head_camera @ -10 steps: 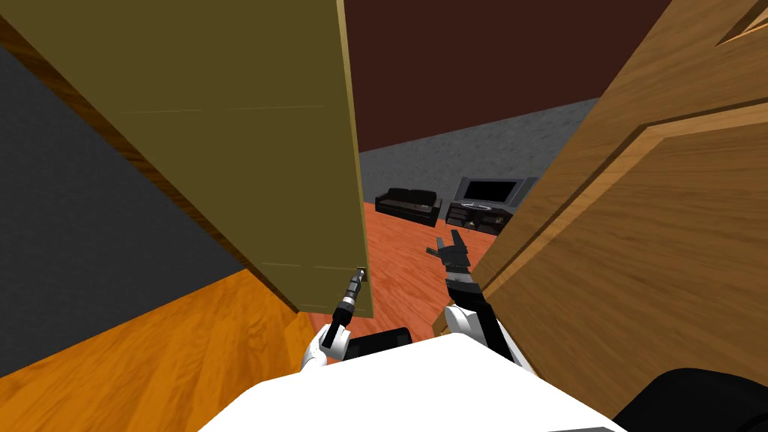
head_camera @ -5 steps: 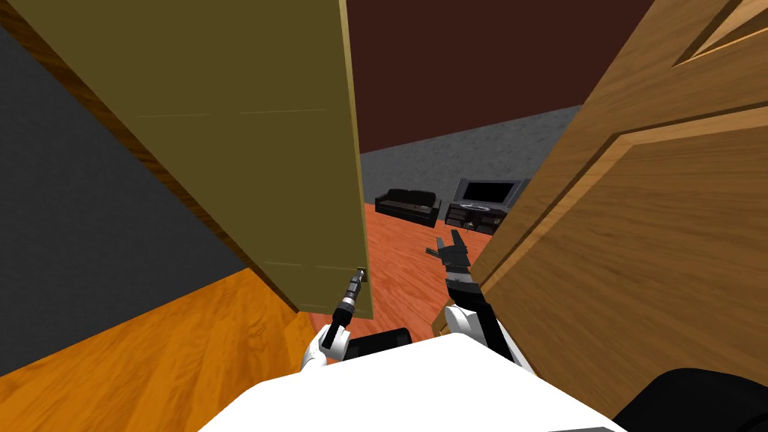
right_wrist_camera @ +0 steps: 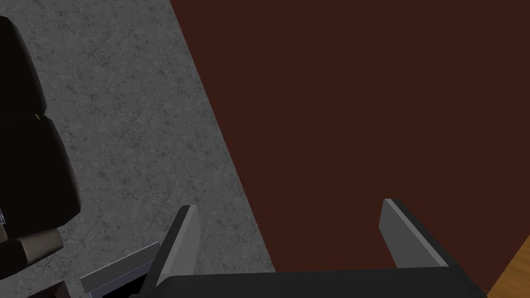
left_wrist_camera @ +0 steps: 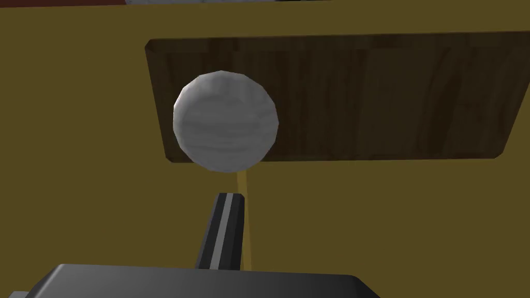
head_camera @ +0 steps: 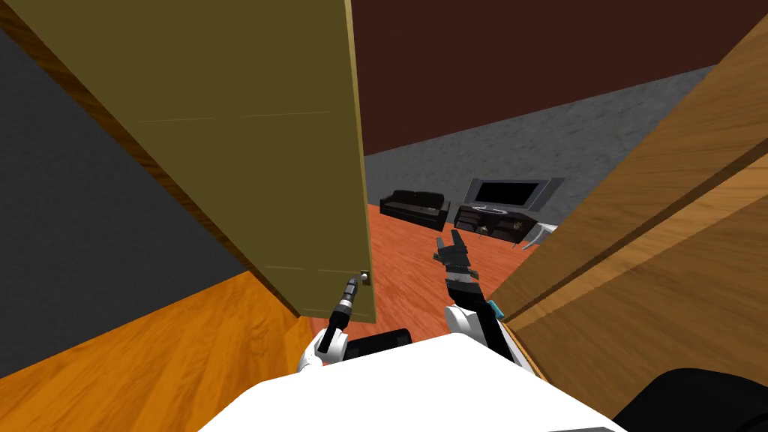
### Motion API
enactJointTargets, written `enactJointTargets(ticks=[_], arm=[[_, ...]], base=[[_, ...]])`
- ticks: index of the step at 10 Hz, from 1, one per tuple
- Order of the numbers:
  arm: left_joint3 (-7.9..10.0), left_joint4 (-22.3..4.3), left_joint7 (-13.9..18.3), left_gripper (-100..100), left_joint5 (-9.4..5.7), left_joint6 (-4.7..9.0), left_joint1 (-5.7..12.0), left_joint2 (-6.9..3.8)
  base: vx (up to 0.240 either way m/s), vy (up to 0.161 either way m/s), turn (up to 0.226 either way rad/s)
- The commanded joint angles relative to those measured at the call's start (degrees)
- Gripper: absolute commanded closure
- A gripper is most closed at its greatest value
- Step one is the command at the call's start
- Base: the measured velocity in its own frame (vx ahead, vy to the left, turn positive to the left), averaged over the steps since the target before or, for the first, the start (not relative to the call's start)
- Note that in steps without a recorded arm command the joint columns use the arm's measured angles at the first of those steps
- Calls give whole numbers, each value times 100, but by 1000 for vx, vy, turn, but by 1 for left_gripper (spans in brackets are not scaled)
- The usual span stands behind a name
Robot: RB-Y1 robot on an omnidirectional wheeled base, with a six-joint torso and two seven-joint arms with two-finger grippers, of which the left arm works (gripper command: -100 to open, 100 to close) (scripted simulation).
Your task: Push the door open
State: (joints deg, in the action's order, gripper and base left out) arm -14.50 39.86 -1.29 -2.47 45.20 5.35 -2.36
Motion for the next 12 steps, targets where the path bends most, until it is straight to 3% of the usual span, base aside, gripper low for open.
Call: enactJointTargets(ticks=[1, 3, 5, 7, 8, 9, 10, 12], arm=[[-87, 63, -120, -100, -107, -31, -43, -64], [-158, 114, -217, -100, -194, -56, -79, -47], [-259, 188, -358, -100, -319, -92, -129, 74], [-380, 276, -525, -100, -468, -135, -190, 393], [-401, 291, -553, -100, -492, -142, -200, 476], [-378, 252, -538, -100, -468, -122, -184, 426], [-368, 231, -559, -100, -479, -97, -181, 279], [-353, 218, -573, -100, -485, -72, -180, 172]], base=[[10, 84, 112], [-200, 63, 50], [-209, 34, 63], [-270, 15, 87], [-200, -68, 42], [-85, -34, 5], [96, 31, -29], [198, 21, -21]])
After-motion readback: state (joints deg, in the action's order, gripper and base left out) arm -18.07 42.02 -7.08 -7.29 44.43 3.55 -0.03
